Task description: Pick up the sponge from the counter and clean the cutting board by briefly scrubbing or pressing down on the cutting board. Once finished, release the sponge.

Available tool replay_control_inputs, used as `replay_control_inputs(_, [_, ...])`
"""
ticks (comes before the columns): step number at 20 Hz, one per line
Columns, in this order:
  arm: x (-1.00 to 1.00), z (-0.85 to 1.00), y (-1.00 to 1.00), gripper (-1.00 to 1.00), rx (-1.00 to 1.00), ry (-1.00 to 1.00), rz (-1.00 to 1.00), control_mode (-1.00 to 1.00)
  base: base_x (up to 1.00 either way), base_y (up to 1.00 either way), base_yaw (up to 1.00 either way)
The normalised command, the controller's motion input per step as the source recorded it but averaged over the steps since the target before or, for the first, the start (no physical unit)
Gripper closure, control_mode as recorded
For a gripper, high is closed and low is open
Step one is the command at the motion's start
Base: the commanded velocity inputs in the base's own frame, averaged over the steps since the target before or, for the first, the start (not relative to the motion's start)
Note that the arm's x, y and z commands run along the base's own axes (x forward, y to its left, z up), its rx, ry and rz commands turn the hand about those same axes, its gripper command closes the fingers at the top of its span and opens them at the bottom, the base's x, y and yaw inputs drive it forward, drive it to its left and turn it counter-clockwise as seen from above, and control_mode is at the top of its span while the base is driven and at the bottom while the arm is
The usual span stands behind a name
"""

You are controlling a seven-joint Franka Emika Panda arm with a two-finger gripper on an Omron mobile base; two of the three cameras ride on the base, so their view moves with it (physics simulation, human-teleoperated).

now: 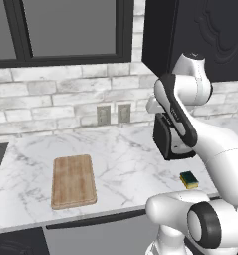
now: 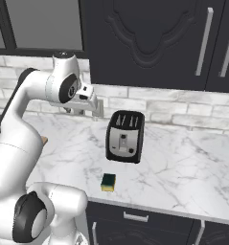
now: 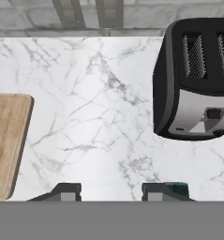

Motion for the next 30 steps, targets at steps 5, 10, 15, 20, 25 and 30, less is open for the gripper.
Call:
replay_control_inputs(5, [0.00,0.00,0.00,-1.00,0.00,0.00,0.00,-1.00,0.00,0.00,0.00])
replay_control_inputs(10, [0.00,0.00,0.00,-1.00,0.00,0.00,0.00,-1.00,0.00,0.00,0.00])
replay_control_inputs(15, [-0.21,-0.02,-0.01,-1.00,0.00,0.00,0.00,-1.00,0.00,0.00,0.00])
replay_control_inputs(20, [-0.40,-0.07,-0.14,-1.00,0.01,0.00,0.00,-1.00,0.00,0.00,0.00])
replay_control_inputs(25, [-0.50,-0.15,-0.27,-1.00,0.03,0.00,0.00,-1.00,0.00,0.00,0.00])
replay_control_inputs(30, [-0.23,-0.43,-0.33,-1.00,0.02,0.05,0.00,-1.00,0.00,0.00,0.00])
